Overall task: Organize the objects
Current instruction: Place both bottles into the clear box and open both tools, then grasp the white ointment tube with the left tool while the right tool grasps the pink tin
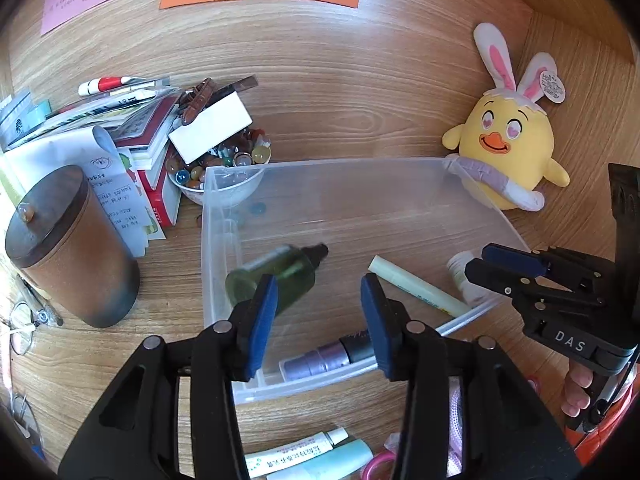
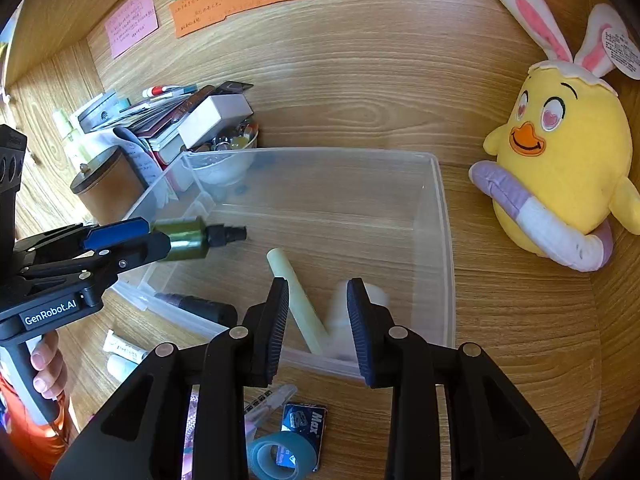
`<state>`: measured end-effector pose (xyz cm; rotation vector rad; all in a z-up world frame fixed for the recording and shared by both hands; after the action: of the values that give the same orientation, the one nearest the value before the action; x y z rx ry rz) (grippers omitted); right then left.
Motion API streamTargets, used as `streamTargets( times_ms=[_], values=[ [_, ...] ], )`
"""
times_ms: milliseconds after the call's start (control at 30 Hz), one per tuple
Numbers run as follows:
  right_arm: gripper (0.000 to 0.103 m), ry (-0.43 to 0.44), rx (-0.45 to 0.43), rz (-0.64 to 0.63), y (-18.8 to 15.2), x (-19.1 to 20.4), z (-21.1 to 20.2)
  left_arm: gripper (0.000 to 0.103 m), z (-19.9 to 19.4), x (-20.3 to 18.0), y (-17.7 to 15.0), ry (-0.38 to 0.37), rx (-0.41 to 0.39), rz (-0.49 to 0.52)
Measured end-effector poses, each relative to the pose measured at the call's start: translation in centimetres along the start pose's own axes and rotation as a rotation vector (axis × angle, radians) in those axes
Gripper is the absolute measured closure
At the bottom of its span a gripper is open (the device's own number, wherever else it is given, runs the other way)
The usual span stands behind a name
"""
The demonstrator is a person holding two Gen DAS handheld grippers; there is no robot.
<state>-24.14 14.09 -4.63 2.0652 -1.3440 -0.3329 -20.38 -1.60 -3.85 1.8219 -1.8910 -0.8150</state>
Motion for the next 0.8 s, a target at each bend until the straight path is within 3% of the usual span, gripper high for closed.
streamTargets(
  times_ms=[200,433,533,800],
  values=[
    [0.074,0.008,-0.008,-0.014,-0.2,0.2,-1.2,0.04,-1.9,0.0,-0.5,0.01,-0.032,0.01],
    [0.053,-0.02,-0.073,-0.048,-1.1,0.8,-4.3,0.016,-4.6,-0.1,-1.6,0.044,-0.081,0.041],
    [0.046,-0.027,-0.102,-0.055,-1.9,1.1,-5.8,0.014,-5.2,0.0,-2.7,0.056,-0.078,0.052],
    [0.046,-0.038,-0.105,-0.005,-5.5,0.0,-7.9,0.013,-5.0,1.8,-6.7,0.095,-0.012,0.08]
  ],
)
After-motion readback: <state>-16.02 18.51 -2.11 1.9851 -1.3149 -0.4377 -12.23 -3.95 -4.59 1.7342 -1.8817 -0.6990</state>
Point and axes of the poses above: each gripper's, at about its wrist camera, not at the fingertips, and z roughly the way its jaws point, x to its left, y to its top, the point moved 6 cm from there along z, roughly the way its jaws point, and after that the axes turned 3 degrees about x, right-handed, at the moved point
